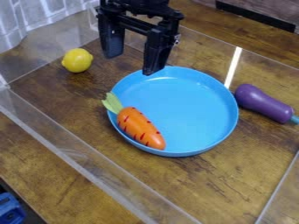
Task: Remove the carrot from the blue tray and put it on the table
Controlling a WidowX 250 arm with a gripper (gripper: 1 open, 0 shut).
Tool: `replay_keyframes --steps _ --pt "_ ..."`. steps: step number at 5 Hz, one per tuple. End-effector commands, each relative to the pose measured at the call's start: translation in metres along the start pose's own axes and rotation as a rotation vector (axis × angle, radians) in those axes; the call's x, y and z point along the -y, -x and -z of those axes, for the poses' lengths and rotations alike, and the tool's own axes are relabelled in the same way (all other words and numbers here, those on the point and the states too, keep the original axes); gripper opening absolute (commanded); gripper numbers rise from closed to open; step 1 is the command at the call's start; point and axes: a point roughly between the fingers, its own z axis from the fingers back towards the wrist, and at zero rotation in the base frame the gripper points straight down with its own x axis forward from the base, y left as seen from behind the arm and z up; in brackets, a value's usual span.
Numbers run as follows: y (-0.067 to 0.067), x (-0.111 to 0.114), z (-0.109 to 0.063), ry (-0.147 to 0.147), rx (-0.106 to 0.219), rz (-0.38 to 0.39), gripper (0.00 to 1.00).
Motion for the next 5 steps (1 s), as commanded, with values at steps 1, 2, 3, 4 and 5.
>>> replay_keyframes --steps 1,2,3,4,5 --pt "0.0 -0.006 0.007 0.006 -0.015 -0.03 1.0" --pt "-0.001 -0.01 0.018 0.021 -0.02 -0.114 1.0" --pt "-0.003 0.0 0.031 0.046 -0.014 -0.2 1.0" --pt "-0.004 0.012 0.046 0.07 0.001 -0.287 1.0" --pt "-0.006 0.018 0.061 0.091 0.022 -0.337 1.0"
